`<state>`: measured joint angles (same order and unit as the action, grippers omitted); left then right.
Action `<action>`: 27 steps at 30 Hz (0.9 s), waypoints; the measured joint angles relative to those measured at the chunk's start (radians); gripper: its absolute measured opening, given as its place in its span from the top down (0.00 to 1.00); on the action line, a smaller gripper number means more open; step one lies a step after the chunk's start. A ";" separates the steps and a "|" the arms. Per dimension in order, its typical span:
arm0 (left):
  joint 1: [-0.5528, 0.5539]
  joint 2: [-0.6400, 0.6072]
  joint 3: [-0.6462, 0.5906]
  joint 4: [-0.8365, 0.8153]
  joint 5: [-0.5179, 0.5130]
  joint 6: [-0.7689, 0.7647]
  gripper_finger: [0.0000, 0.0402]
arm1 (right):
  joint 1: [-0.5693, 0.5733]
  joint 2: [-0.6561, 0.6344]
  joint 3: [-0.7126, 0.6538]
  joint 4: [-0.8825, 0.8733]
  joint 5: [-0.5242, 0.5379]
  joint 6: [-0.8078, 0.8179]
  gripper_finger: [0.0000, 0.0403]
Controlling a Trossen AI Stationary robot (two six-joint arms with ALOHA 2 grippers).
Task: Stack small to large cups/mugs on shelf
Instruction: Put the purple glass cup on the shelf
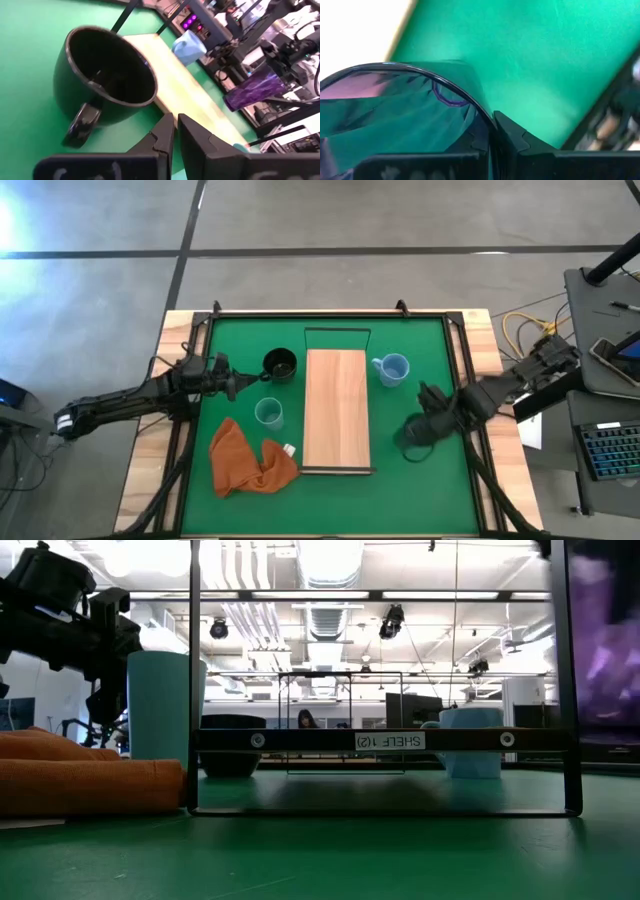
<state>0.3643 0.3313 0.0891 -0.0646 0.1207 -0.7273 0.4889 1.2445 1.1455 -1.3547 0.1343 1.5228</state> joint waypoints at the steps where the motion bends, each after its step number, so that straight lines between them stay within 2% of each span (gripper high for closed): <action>1: 0.000 0.000 0.000 0.006 0.000 0.000 0.97 | -0.042 0.005 0.022 0.001 0.002 -0.068 0.98; 7: 0.000 0.000 0.000 0.009 -0.005 -0.001 0.97 | -0.269 0.062 0.197 0.004 0.051 -0.390 0.98; 13: 0.000 0.000 0.000 0.008 -0.029 -0.002 0.97 | -0.426 0.160 0.362 0.001 0.043 -0.597 0.98; 20: 0.000 0.000 0.000 0.009 -0.075 -0.003 0.97 | -0.591 0.361 0.526 -0.003 0.040 -0.827 0.98; 25: 0.000 0.000 0.000 0.010 -0.075 -0.003 0.97 | -0.703 0.523 0.669 -0.001 -0.059 -0.943 0.98; 27: 0.000 0.002 0.000 0.011 -0.075 -0.003 0.97 | -0.732 0.582 0.739 -0.002 -0.062 -0.983 0.97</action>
<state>0.3645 0.3328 0.0891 -0.0536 0.0456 -0.7307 -0.2426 1.8266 1.8843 -1.3563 0.0725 0.5400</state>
